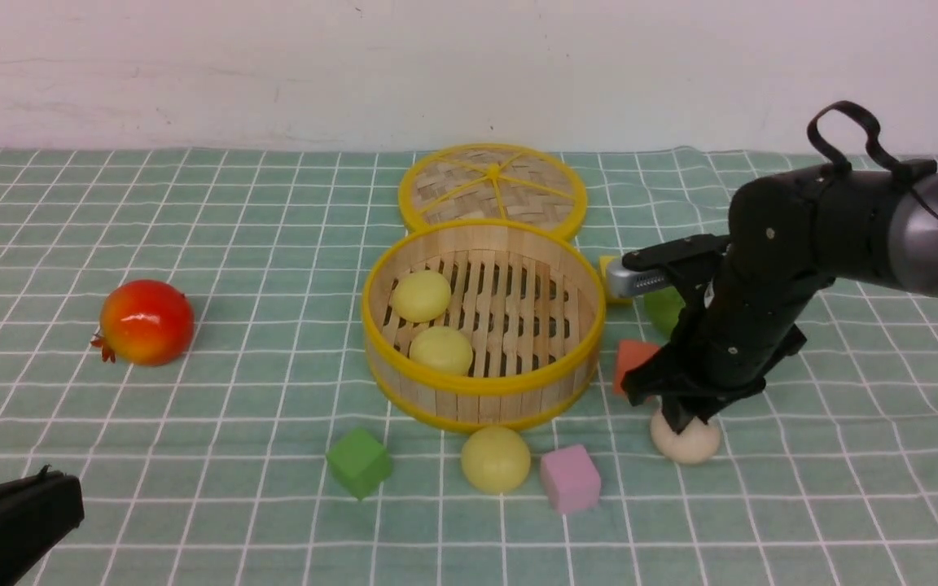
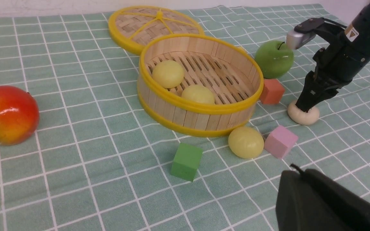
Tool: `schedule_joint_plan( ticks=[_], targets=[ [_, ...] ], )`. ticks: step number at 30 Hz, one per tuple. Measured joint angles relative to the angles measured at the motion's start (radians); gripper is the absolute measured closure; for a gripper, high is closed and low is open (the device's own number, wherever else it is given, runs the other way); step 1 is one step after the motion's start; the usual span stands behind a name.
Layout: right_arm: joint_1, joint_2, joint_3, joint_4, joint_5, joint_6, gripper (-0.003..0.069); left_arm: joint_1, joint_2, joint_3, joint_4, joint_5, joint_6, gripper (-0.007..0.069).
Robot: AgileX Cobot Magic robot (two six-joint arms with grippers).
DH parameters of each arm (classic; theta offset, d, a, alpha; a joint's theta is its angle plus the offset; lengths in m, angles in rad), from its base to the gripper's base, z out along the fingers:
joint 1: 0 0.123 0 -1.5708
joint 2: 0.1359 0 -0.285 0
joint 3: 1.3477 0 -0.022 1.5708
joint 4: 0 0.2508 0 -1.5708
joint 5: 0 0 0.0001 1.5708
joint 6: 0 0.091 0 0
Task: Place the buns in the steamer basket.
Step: Use the right arm to grab a steamed stuffed bun, then use the right arm to put the steamed stuffed bun into the steamer
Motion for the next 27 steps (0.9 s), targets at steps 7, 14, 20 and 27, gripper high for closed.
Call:
schedule_joint_plan(
  ticks=[7, 14, 20, 27],
  targets=[
    [0.009, -0.028, -0.034, -0.003, 0.078, -0.037, 0.0652, 0.0, 0.0, 0.001, 0.0, -0.001, 0.001, 0.0638],
    [0.088, -0.125, -0.201, 0.032, 0.099, -0.049, 0.0652, 0.0, 0.0, 0.001, -0.002, -0.012, 0.001, 0.0638],
    [0.152, -0.03, -0.338, 0.057, -0.019, -0.052, 0.0652, 0.0, 0.0, 0.001, -0.002, -0.017, 0.001, 0.0638],
    [0.154, 0.145, -0.356, 0.094, -0.091, -0.052, 0.0593, 0.0, 0.0, 0.001, -0.002, -0.018, 0.001, 0.0636]
  ],
)
